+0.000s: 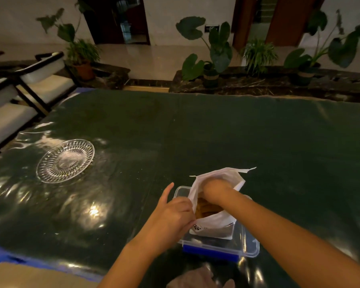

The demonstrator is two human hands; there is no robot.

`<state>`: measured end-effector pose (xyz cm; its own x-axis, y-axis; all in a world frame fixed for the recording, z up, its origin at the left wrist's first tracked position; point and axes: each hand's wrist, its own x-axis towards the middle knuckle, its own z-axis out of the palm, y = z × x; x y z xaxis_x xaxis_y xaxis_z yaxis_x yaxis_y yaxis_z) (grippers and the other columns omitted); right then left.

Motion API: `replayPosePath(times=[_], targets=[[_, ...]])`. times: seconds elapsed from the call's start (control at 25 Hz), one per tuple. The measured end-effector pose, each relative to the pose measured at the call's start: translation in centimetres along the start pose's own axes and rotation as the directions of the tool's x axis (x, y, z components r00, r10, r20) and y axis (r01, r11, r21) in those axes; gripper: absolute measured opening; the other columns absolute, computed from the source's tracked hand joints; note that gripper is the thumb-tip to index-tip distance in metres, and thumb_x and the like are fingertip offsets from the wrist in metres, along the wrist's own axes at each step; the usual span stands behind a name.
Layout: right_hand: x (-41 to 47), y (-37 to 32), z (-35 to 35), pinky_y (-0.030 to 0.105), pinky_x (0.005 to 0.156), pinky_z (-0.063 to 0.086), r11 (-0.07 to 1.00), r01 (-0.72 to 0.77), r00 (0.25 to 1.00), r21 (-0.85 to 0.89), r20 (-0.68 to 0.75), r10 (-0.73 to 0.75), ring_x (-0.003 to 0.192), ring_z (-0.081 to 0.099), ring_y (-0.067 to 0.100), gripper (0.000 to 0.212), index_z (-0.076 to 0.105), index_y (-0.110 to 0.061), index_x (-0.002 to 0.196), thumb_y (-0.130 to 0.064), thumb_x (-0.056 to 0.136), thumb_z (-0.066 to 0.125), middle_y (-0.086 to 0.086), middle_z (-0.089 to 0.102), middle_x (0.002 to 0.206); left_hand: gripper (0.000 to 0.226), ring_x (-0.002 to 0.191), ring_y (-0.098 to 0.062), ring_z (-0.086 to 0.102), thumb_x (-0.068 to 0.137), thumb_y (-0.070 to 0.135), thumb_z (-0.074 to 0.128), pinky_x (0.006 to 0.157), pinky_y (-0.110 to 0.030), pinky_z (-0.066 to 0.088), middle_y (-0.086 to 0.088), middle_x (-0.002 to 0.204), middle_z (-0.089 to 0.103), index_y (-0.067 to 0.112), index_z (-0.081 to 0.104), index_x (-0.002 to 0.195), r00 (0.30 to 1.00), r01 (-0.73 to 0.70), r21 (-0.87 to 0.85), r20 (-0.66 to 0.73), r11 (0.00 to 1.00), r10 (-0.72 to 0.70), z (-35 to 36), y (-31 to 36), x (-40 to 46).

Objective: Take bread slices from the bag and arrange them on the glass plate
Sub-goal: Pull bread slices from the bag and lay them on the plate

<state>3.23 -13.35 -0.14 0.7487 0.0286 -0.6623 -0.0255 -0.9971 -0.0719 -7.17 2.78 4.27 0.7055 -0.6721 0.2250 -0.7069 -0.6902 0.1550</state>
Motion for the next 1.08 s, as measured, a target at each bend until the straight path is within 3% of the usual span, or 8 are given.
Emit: replayPosePath(times=[0.12, 0.2, 0.32, 0.56, 0.76, 0.92, 1.08], targets=[[0.7, 0.2, 1.6, 0.033, 0.077, 0.042, 0.992, 0.100, 0.961, 0.072, -0.266, -0.078, 0.101, 0.057, 0.029, 0.027, 0.060, -0.015, 0.109, -0.027, 0.086, 0.053, 0.011, 0.063, 0.112, 0.015, 0.085, -0.003, 0.067, 0.066, 0.026, 0.082, 0.103, -0.052, 0.019, 0.013, 0.077, 0.070, 0.031, 0.070, 0.074, 1.000, 0.003, 0.006, 0.021, 1.000, -0.003, -0.4, 0.1, 0.3], [0.9, 0.5, 2.6, 0.033, 0.073, 0.041, 0.985, 0.170, 0.917, 0.003, -0.367, -0.157, 0.098, 0.060, 0.030, 0.023, 0.063, -0.012, 0.103, -0.020, 0.085, 0.053, 0.011, 0.066, 0.108, 0.019, 0.082, -0.003, 0.067, 0.063, 0.024, 0.084, 0.103, -0.052, 0.020, 0.012, 0.076, 0.070, 0.031, 0.070, 0.073, 0.999, 0.001, 0.013, 0.032, 1.000, -0.002, -0.6, 0.2, 0.5], [0.9, 0.5, 2.8, 0.044, 0.097, 0.041, 0.979, 0.098, 0.977, -0.178, -0.172, -0.129, 0.109, 0.053, 0.029, 0.042, 0.051, -0.023, 0.120, -0.044, 0.084, 0.054, 0.007, 0.057, 0.120, 0.016, 0.080, -0.003, 0.066, 0.066, 0.022, 0.082, 0.104, -0.051, 0.017, 0.012, 0.074, 0.069, 0.030, 0.070, 0.073, 1.000, -0.003, 0.018, 0.025, 1.000, 0.002, -0.7, 0.3, 0.8], [1.2, 2.1, 2.1, 0.042, 0.094, 0.041, 0.996, 0.088, 0.995, -0.019, 0.053, -0.087, 0.101, 0.053, 0.024, 0.046, 0.052, -0.030, 0.119, -0.053, 0.078, 0.057, 0.003, 0.059, 0.116, 0.011, 0.074, -0.006, 0.066, 0.070, 0.023, 0.079, 0.104, -0.051, 0.017, 0.009, 0.070, 0.068, 0.028, 0.070, 0.072, 1.000, 0.016, -0.009, -0.001, 1.000, -0.016, -1.0, 0.2, 0.9], [1.5, 1.1, 1.8, 0.040, 0.093, 0.042, 0.993, 0.089, 0.996, -0.081, -0.001, -0.089, 0.097, 0.051, 0.022, 0.041, 0.052, -0.029, 0.117, -0.049, 0.082, 0.053, 0.003, 0.059, 0.114, 0.005, 0.086, -0.005, 0.065, 0.077, 0.026, 0.072, 0.107, -0.050, 0.015, 0.010, 0.080, 0.069, 0.029, 0.070, 0.081, 1.000, 0.030, -0.020, 0.002, 0.999, -0.030, -0.8, 0.1, 0.3], [1.1, 0.5, 2.0, 0.038, 0.092, 0.036, 0.998, 0.062, 0.997, -0.013, 0.049, -0.062, 0.094, 0.044, 0.023, 0.034, 0.047, -0.029, 0.116, -0.045, 0.086, 0.047, 0.006, 0.053, 0.117, 0.012, 0.088, -0.005, 0.065, 0.074, 0.025, 0.076, 0.106, -0.052, 0.018, 0.012, 0.083, 0.069, 0.031, 0.069, 0.083, 1.000, 0.030, -0.011, 0.010, 0.999, -0.029, -0.6, 0.0, 0.1], [0.7, 1.1, 2.8, 0.035, 0.087, 0.035, 0.990, 0.088, 0.996, 0.108, -0.029, -0.085, 0.090, 0.046, 0.020, 0.024, 0.046, -0.030, 0.106, -0.046, 0.089, 0.042, 0.004, 0.054, 0.105, 0.016, 0.086, -0.005, 0.066, 0.071, 0.023, 0.079, 0.105, -0.052, 0.017, 0.011, 0.081, 0.070, 0.031, 0.070, 0.081, 0.999, 0.033, -0.030, -0.001, 0.999, -0.033, -0.5, 0.3, 0.3]])
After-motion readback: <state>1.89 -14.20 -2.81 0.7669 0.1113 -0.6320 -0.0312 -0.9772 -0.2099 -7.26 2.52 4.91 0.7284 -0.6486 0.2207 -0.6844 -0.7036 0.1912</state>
